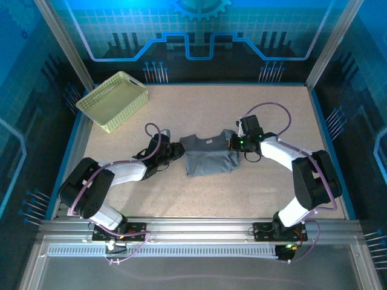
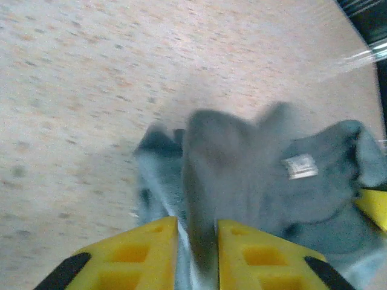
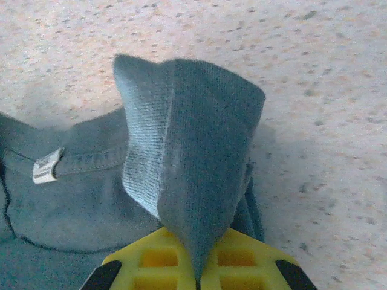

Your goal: Fold the inside-out t-shirt

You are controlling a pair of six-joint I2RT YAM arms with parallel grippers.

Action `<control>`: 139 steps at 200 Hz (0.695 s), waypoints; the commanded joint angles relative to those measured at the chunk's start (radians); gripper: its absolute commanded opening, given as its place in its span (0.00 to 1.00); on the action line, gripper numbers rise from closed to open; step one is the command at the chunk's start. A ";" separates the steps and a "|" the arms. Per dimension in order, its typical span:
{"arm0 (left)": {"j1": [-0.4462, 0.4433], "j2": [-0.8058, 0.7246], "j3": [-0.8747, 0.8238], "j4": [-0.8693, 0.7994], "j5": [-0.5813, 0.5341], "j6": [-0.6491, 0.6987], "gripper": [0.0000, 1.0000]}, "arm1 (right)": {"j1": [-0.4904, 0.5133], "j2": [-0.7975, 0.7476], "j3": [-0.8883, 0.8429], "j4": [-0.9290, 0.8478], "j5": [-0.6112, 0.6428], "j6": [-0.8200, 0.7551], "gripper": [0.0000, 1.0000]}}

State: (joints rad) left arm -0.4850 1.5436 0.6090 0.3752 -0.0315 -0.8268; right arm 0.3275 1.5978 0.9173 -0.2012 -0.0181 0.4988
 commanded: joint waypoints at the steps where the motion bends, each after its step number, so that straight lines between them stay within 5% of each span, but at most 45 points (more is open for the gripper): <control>1: 0.033 0.007 0.034 -0.089 -0.020 -0.016 0.35 | -0.008 0.000 0.053 -0.055 0.099 -0.001 0.17; 24: 0.059 -0.047 0.065 -0.204 -0.069 0.000 0.36 | -0.005 -0.032 0.074 -0.097 0.124 -0.025 0.55; 46: 0.038 -0.116 0.108 -0.305 -0.113 0.045 0.40 | -0.005 -0.065 0.103 -0.180 0.222 -0.031 0.73; 66: -0.028 -0.143 0.157 -0.344 -0.126 0.090 0.44 | -0.004 -0.109 0.110 -0.210 0.247 -0.042 0.74; 98: -0.136 -0.087 0.223 -0.322 -0.109 0.092 0.46 | 0.049 -0.131 0.094 -0.168 0.088 -0.025 0.69; 139: -0.158 0.069 0.221 -0.235 -0.060 0.011 0.46 | 0.102 -0.055 0.019 -0.099 0.057 0.091 0.67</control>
State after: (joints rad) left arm -0.6437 1.5253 0.8398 0.1280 -0.1097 -0.7692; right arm 0.4236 1.4887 0.9859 -0.3309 0.0757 0.5068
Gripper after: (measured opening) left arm 0.457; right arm 0.676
